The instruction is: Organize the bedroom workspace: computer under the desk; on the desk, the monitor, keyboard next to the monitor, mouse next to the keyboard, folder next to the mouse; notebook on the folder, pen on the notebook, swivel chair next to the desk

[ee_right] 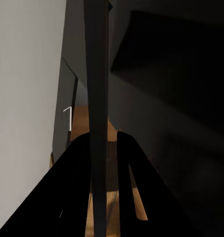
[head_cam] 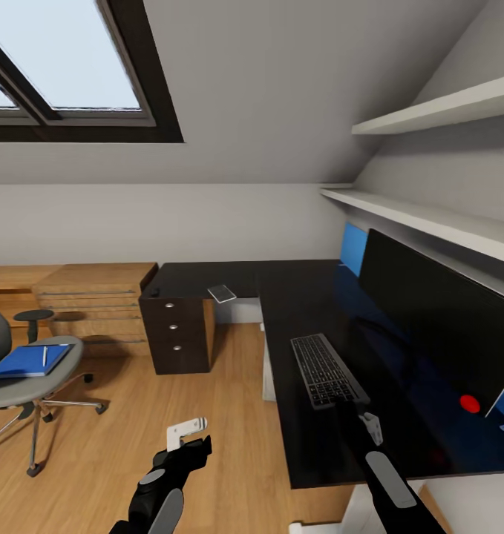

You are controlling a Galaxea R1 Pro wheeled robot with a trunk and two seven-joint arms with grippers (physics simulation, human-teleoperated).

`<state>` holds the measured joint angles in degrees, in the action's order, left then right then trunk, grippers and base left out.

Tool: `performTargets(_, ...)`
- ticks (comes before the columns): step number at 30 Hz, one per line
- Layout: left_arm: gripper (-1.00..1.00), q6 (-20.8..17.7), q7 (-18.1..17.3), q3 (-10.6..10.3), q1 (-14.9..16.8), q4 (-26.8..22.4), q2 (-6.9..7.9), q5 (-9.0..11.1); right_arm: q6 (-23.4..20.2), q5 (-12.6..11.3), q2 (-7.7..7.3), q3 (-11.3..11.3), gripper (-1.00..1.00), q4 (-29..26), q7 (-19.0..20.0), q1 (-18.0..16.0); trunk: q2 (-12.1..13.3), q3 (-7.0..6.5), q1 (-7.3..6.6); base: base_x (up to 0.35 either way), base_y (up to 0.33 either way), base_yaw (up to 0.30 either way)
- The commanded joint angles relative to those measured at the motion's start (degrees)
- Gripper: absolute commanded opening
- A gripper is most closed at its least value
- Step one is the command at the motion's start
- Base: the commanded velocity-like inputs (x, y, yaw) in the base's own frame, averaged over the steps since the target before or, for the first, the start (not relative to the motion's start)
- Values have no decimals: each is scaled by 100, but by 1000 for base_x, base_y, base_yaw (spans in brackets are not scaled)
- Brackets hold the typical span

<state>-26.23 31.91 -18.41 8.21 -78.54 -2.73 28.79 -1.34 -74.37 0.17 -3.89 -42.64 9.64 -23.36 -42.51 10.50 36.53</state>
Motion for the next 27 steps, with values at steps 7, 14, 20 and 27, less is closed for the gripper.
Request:
performTargets(7, 100, -22, 47, -6, 5, -4, 1, 57, -4, -69, 1, -37, -100, 19, -32, -2, -6, 10, 2, 21, -56, 0)
performTargets(14, 100, -22, 51, -5, 5, -4, 1, 56, 2, -69, -8, -41, -100, 19, -33, -2, -6, 10, 2, 192, -144, 0)
performTargets(20, 100, -21, 52, -5, 5, -4, 1, 54, 2, -69, -8, -41, -100, 19, -33, -2, -6, 10, 2, 228, -17, 0)
performTargets(27, 100, -16, 53, -11, 5, -4, -2, 52, 2, -69, -8, -41, -100, 17, -33, -2, -6, 10, 2, 149, -1, 0)
